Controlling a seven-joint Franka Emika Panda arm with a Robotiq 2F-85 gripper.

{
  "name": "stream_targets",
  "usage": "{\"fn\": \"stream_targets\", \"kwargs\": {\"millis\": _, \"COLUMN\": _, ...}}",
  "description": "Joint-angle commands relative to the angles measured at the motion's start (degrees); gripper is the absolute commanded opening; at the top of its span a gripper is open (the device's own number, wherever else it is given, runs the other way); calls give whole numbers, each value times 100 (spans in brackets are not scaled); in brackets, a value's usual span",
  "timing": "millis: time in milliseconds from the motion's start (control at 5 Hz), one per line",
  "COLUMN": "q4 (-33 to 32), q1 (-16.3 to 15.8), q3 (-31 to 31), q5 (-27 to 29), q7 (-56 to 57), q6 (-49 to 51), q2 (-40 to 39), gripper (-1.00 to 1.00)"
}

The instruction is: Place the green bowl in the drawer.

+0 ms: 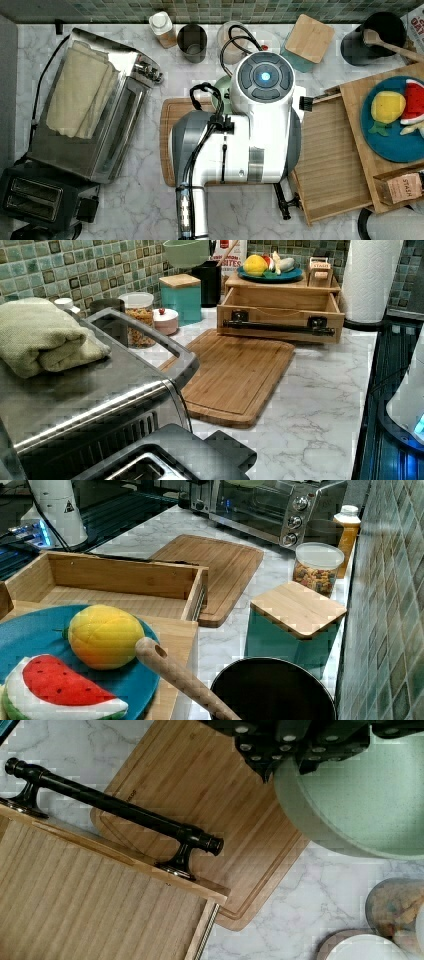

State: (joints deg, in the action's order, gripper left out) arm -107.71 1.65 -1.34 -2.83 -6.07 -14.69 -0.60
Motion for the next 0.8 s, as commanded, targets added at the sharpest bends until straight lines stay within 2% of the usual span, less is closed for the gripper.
{"fn": "stream_targets", "kwargs": {"millis": 200, "q4": -5, "q1": 25, "q3": 22, "q5": -20, "q7": -1, "q6": 0, "q2": 52, "gripper": -100}}
{"fn": "stream_targets", "kwargs": {"millis": 400, "q4": -504, "q1": 95, "q3": -43, "q5": -228, "q7": 51, "q6": -572, "q2": 235, "gripper": -100}}
{"fn": "stream_targets", "kwargs": {"millis": 800, "q4": -637, "q1": 535, "q3": -542, "q5": 257, "q7": 996, "q6": -524, "q2": 351, "gripper": -100}}
